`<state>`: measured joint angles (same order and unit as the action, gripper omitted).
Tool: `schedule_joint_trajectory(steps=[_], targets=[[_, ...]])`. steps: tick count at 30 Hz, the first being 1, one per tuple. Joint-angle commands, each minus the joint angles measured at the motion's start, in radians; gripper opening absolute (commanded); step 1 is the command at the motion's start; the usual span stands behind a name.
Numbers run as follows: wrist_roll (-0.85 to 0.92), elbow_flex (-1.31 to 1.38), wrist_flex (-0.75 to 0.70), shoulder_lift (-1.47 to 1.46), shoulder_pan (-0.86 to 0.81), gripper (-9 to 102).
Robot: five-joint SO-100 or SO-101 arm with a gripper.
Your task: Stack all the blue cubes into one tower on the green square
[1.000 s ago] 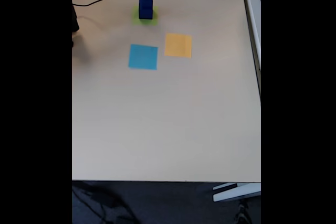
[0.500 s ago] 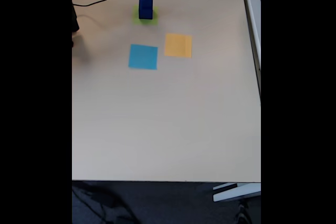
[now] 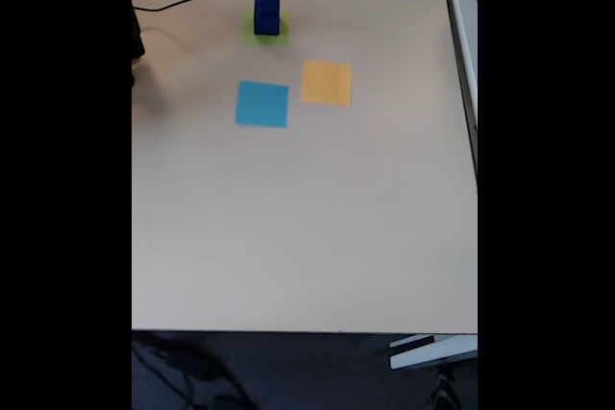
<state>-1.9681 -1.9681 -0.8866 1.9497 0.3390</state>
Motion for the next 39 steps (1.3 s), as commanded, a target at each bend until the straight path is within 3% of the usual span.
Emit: schedule_joint_trajectory(steps=[1, 39], targets=[[-0.011, 0.006, 0.028, 0.051, 0.011, 0], [-0.017, -0.023, 0.052, 0.057, 0.015, 1]])
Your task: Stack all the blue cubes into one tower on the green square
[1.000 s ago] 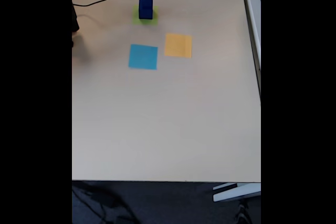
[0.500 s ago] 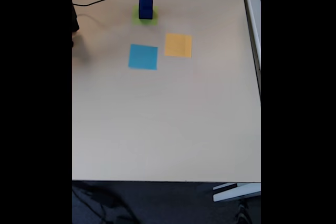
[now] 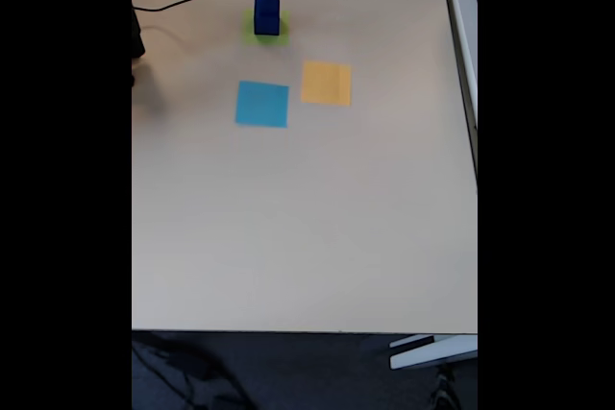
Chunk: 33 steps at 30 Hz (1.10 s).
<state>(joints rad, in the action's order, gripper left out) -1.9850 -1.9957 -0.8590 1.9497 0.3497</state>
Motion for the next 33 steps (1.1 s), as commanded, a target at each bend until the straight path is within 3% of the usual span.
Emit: schedule_joint_trajectory(steps=[1, 33], targets=[[0.000, 0.005, 0.025, 0.057, 0.005, 1], [-0.009, -0.021, 0.075, 0.060, 0.020, 7]])
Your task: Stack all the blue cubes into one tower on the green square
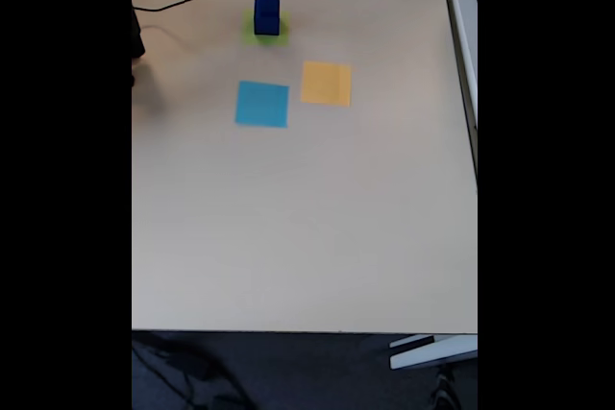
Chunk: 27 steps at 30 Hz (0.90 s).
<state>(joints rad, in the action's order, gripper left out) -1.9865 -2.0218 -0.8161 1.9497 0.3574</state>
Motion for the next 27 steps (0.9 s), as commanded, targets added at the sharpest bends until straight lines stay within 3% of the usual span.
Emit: schedule_joint_trajectory(steps=[1, 9, 17, 19, 21, 25, 27], targets=[[-0.005, 0.006, 0.035, 0.060, 0.012, 7], [0.003, 0.012, 0.054, 0.052, 0.014, 10], [0.058, 0.008, 0.064, 0.066, 0.002, 19], [0.109, 0.028, 0.029, 0.112, -0.012, 18], [0.146, 0.144, -0.133, 0.172, -0.032, 16], [0.426, 0.540, -0.465, 0.331, -0.127, 18], [0.744, 0.749, -0.439, 0.394, -0.190, 18]])
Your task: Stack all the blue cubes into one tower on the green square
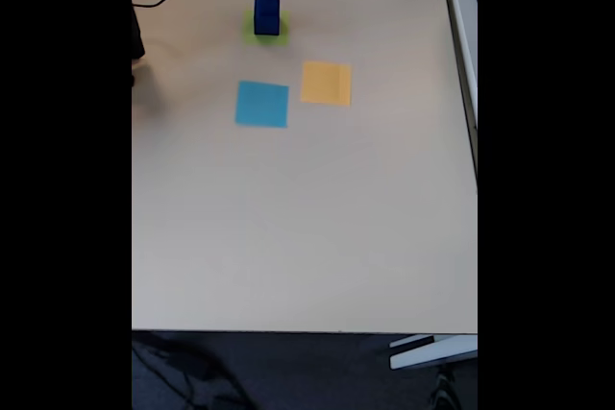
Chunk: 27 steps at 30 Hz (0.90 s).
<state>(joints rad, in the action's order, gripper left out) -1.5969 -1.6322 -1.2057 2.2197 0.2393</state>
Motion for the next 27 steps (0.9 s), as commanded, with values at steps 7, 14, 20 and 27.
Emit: schedule_joint_trajectory(steps=[7, 14, 20, 27], targets=[[0.923, 0.953, -0.256, 0.229, -0.153, 0], [1.081, 0.667, -0.264, 0.479, -0.195, 0], [1.072, 0.529, -0.265, 0.502, -0.279, 0], [1.055, 0.173, -0.221, 0.670, -0.420, 0]])
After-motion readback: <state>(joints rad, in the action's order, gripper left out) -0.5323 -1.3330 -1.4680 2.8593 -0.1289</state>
